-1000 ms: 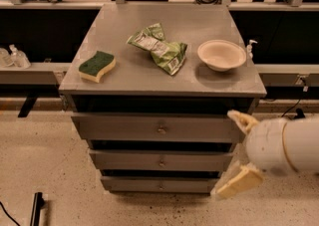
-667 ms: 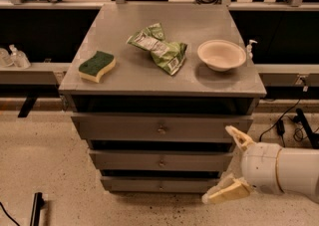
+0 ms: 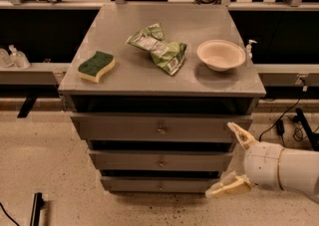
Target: Open bottom drawer
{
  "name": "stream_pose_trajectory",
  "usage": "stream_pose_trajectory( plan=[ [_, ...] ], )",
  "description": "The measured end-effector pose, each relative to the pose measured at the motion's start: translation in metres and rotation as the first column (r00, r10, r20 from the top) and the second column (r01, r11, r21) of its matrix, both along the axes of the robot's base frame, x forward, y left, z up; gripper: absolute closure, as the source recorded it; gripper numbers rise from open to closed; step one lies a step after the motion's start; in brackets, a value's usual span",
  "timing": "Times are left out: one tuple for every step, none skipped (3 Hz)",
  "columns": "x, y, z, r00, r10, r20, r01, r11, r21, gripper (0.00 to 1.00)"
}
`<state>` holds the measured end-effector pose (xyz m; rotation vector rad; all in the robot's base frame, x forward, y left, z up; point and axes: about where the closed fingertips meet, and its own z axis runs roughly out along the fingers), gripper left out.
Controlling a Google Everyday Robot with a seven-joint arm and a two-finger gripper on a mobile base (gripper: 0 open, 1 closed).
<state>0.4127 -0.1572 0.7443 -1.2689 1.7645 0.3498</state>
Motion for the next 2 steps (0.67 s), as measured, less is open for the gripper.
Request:
stream_pose_trajectory(
  plan=[
    [0.004, 0.005, -0.032, 0.999, 0.044, -0.004, -0.044, 0.999, -0.003, 0.0],
    [0.002, 0.015, -0.125, 0.9903, 0.136, -0.029, -0.138, 0.989, -0.054, 0.0]
  ],
)
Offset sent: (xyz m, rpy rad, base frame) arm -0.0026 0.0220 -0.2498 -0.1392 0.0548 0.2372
